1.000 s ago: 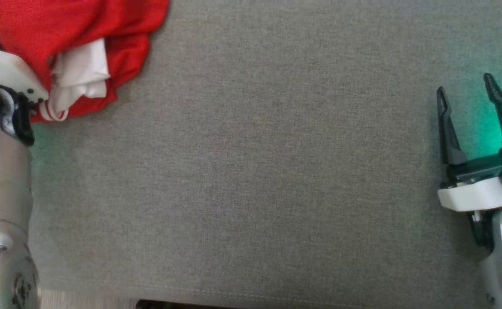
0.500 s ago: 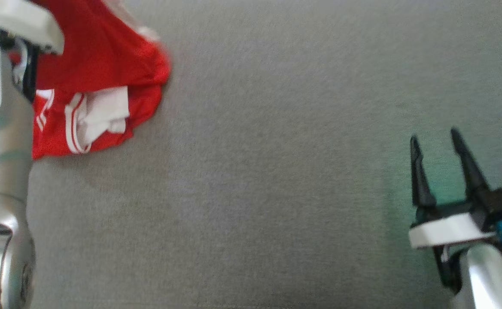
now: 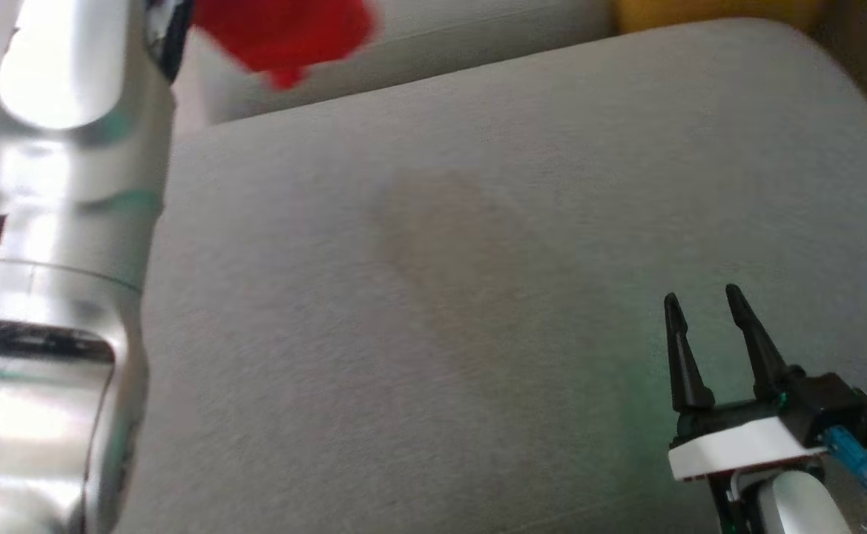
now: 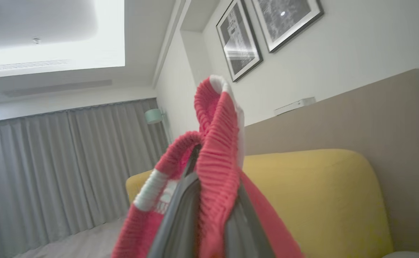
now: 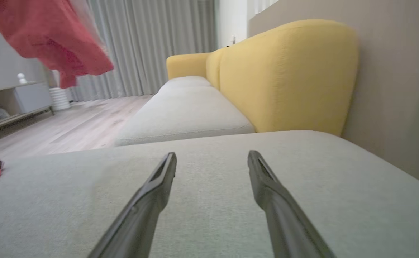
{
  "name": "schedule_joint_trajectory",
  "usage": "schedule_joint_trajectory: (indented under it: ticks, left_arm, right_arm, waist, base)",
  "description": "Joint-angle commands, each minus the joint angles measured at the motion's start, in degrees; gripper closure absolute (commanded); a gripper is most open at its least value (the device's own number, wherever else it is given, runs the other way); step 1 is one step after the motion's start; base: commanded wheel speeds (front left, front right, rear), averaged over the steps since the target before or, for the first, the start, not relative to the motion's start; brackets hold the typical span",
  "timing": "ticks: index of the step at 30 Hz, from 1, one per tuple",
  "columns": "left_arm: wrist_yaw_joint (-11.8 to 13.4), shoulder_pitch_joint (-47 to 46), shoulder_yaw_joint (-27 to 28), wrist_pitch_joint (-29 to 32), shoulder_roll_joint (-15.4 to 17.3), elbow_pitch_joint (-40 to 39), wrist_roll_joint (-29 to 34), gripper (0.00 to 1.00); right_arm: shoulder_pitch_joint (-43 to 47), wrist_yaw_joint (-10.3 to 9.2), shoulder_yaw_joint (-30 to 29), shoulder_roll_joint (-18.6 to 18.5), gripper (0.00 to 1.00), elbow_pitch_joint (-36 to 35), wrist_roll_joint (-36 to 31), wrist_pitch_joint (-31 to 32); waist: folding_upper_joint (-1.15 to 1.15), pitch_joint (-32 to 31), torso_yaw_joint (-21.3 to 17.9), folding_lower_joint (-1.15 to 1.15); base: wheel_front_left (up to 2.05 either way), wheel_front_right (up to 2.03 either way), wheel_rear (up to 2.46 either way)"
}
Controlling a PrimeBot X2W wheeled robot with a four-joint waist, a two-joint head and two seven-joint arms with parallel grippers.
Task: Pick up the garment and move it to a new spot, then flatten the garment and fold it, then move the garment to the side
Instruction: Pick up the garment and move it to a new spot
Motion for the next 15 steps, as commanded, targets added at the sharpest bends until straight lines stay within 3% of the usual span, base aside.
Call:
schedule_joint_trajectory:
  ticks: [1, 2, 8, 11, 13, 14, 15]
  left_arm:
    - [0.2, -3.1, 0.6, -0.5, 1.5, -1.2, -0.5, 1.00]
    - [0.0, -2.2, -0.5, -1.0, 0.1, 0.2, -1.3, 1.00]
    - [-0.4, 5.6, -5.6, -2.2, -1.8, 3.6, -4.4, 1.00]
    - [-0.4, 14.3, -10.6, -3.0, -2.3, 3.8, -7.5, 1.00]
    - [-0.4, 25.7, -15.0, -3.5, -2.3, 1.6, -13.3, 1.00]
    - [-0.4, 29.4, -15.8, -3.5, -2.3, 1.0, -15.4, 0.42]
    - [-0.4, 32.9, -16.2, -3.5, -2.4, 0.0, -16.9, 0.00]
  right_arm:
    - [-1.2, 0.39, 1.5, -0.2, 0.00, -2.3, 0.6, -0.4]
    - [-1.4, 0.39, 1.8, -0.2, 0.00, -2.7, 1.5, -0.4]
    - [-2.4, 0.39, 2.2, -0.2, 0.00, -3.8, 3.1, -0.4]
    - [-3.1, 0.39, 3.1, -0.2, 0.00, -4.4, 2.6, -0.4]
    - [-3.2, 0.39, 2.7, -0.2, 0.00, -4.8, 2.1, -0.4]
    - [-3.1, 0.39, 2.5, -0.2, 0.00, -4.8, 1.8, -0.4]
    - [-2.9, 0.39, 2.3, -0.2, 0.00, -4.8, 1.5, -0.4]
  waist:
    - [0.00, -1.7, -6.6, 0.01]
    - [0.00, -1.1, -8.7, 0.01]
    - [0.00, 1.0, -11.9, 0.01]
    - [0.00, 2.4, -12.1, 0.01]
    - [0.00, 3.0, -11.3, 0.01]
    - [0.00, 3.0, -10.8, 0.01]
    - [0.00, 3.0, -10.1, 0.01]
  base:
    - [0.00, 0.00, 0.00]
    - [0.00, 0.00, 0.00]
    - [0.00, 0.00, 0.00]
    - [0.00, 0.00, 0.00]
    - [0.00, 0.00, 0.00]
    - [0.00, 0.00, 0.00]
    - [0.00, 0.00, 0.00]
